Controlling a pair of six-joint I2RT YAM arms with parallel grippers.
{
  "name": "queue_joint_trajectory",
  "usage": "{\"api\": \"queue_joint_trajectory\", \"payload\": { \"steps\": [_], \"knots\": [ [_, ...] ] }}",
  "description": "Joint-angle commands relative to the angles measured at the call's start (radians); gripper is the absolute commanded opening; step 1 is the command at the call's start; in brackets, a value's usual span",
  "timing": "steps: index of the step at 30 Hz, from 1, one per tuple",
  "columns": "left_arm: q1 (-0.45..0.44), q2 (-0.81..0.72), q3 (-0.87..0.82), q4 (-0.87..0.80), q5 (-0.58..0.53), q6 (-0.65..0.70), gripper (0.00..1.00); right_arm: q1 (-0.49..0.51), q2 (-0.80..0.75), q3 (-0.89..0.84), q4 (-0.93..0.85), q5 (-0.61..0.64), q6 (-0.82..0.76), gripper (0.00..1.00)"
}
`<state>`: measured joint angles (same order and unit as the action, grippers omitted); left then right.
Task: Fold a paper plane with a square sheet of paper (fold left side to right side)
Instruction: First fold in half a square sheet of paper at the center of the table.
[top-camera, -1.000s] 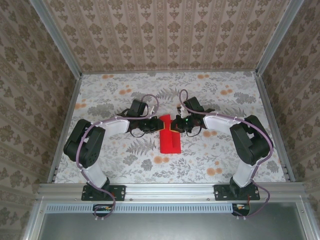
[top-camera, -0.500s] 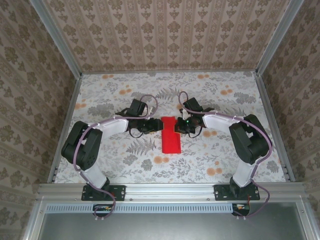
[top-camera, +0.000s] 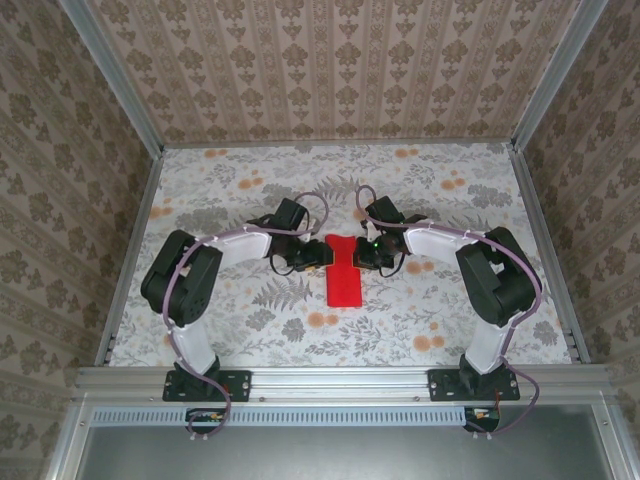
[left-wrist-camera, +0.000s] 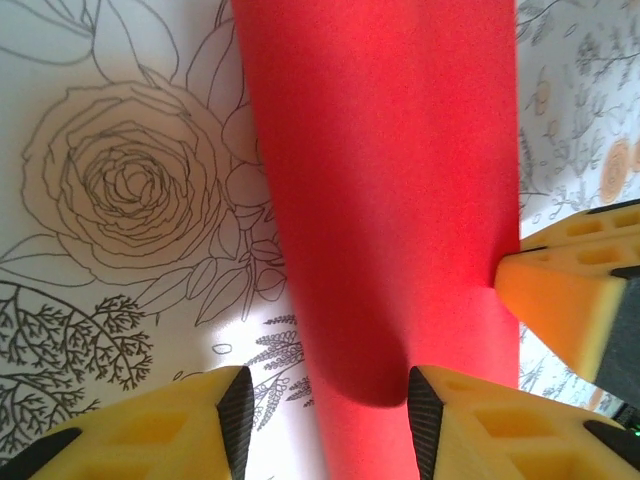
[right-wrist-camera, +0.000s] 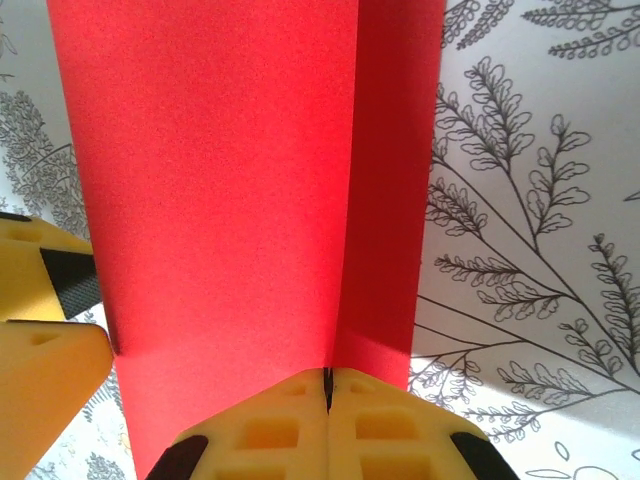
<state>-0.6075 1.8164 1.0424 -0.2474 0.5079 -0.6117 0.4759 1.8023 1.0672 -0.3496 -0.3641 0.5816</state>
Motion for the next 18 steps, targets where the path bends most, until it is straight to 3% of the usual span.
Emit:
{"api": "queue_joint_trajectory", "payload": {
  "steps": [1,11,18],
  "knots": [
    [-0.016,0.027,0.042,-0.051,-0.025,0.024,0.46,0.005,0.019,0.023,-0.048,0.035,-0.019,0.03],
    [-0.039,0.069,0.067,-0.095,-0.055,0.036,0.43,0.004,0.019,0.019,-0.057,0.051,-0.028,0.09],
    [-0.052,0.087,0.082,-0.12,-0.07,0.05,0.42,-0.013,-0.06,-0.011,-0.053,0.14,-0.039,0.27]
  ]
}}
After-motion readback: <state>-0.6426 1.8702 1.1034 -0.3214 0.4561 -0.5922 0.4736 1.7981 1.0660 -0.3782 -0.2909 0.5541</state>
